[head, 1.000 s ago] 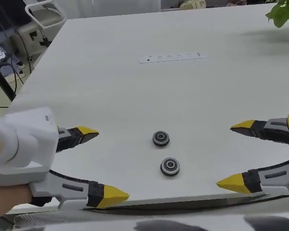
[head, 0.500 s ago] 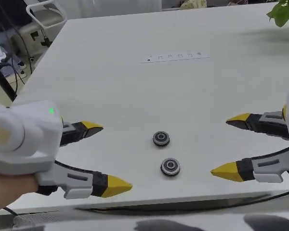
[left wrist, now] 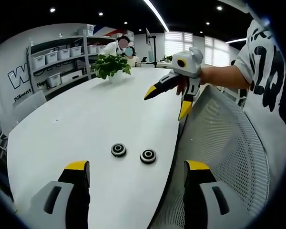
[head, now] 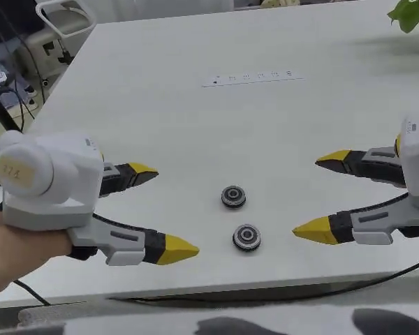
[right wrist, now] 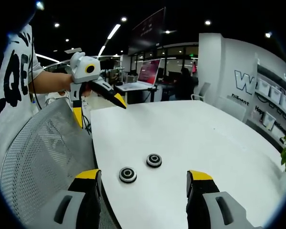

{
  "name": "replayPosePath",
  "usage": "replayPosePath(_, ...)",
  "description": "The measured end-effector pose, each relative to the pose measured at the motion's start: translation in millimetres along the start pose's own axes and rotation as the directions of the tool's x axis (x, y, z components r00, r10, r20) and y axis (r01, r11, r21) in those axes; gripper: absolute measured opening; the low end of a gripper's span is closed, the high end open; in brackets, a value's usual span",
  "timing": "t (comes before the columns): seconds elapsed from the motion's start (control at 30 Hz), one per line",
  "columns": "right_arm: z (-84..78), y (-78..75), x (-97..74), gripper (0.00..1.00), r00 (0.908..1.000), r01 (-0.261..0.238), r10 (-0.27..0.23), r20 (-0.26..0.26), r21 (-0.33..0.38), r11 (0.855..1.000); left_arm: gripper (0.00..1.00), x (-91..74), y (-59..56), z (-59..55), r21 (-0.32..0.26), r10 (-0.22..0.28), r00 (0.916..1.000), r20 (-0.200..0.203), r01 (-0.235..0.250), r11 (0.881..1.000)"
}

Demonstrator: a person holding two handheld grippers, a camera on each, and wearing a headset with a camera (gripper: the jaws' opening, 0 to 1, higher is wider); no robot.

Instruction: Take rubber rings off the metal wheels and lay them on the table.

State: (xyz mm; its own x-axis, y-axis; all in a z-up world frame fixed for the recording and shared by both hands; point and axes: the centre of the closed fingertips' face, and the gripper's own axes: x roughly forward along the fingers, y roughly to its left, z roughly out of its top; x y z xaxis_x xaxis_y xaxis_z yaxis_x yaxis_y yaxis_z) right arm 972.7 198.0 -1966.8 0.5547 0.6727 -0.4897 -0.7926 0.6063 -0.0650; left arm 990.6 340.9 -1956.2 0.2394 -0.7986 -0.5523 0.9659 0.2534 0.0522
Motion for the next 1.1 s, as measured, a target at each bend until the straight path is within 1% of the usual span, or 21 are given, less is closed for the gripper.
replayPosePath(0.1, 3.2, -0.3, 3.3, 0.71, 0.9998, -0.016, 0.015, 0.013, 0.018, 1.000, 0.78, 3.6, 2.4, 2.2, -0.001, -0.004, 1.0000, 0.005, 0.004, 1.000)
replayPosePath(0.2, 5.6, -3.8, 6.8, 0.71, 0.9997, -0.018, 0.017, 0.019, 0.015, 1.000, 0.77, 6.6, 4.0, 6.7, -0.030, -0.016, 0.9995, 0.027, 0.016, 0.999)
replayPosePath(0.4, 4.7, -7.6, 14.0, 0.70, 0.9995, -0.029, 0.029, 0.015, 0.016, 0.999, 0.75, 13.2, 8.9, 8.0, -0.053, -0.023, 0.9990, 0.038, 0.025, 0.998)
replayPosePath(0.57, 2.5, -9.1, 20.6, 0.70, 0.9989, -0.044, 0.044, 0.015, 0.017, 0.999, 0.74, 20.8, 12.0, 7.4, -0.045, -0.026, 0.9993, 0.028, 0.027, 0.999)
replayPosePath(0.7, -0.1, -10.3, 24.8, 0.69, 0.9983, -0.058, 0.058, 0.002, 0.008, 0.998, 0.74, 27.4, 12.9, 7.4, -0.043, -0.037, 0.9990, 0.023, 0.038, 0.998)
replayPosePath(0.93, 0.0, -14.1, 31.1, 0.67, 0.9966, -0.082, 0.082, 0.011, 0.013, 0.997, 0.73, 38.1, 15.0, 5.1, -0.033, -0.051, 0.9987, 0.005, 0.052, 0.998)
replayPosePath(1.1, -5.4, -14.2, 36.4, 0.67, 0.9944, -0.105, 0.105, 0.000, 0.011, 0.994, 0.72, 46.4, 13.9, 3.0, -0.033, -0.068, 0.9976, -0.007, 0.068, 0.997)
